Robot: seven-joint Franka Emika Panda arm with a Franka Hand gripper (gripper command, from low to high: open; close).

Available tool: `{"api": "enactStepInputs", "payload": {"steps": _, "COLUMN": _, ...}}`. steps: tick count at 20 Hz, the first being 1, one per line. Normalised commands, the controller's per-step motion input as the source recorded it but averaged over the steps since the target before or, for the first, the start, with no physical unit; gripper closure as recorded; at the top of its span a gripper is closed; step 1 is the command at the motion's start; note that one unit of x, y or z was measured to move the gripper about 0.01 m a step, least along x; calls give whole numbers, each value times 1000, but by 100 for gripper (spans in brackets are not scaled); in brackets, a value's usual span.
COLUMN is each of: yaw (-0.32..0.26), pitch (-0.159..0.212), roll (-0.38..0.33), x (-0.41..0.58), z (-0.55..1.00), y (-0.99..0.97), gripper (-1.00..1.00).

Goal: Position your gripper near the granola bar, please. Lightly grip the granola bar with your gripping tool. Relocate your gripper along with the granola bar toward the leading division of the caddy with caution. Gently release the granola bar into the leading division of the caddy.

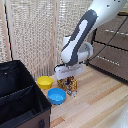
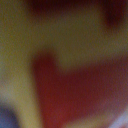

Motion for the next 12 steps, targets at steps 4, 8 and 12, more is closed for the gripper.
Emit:
{"api": "enactStepInputs", "payload": {"steps": 4, "yaw": -15, "pitch": 64, "roll": -1, "x": 51, "z": 391, "y": -16, "gripper": 100}}
{"api": "enactStepInputs", "payload": {"steps": 8, "yaw": -64, "pitch": 79, "roll": 20, "x": 191, "z": 796, "y": -16, "gripper": 100}}
{"api": "enactStepInputs", "payload": {"steps": 12, "yaw": -120, "pitch": 60, "roll": 58, "x": 298, "z": 854, "y": 93, "gripper": 100}}
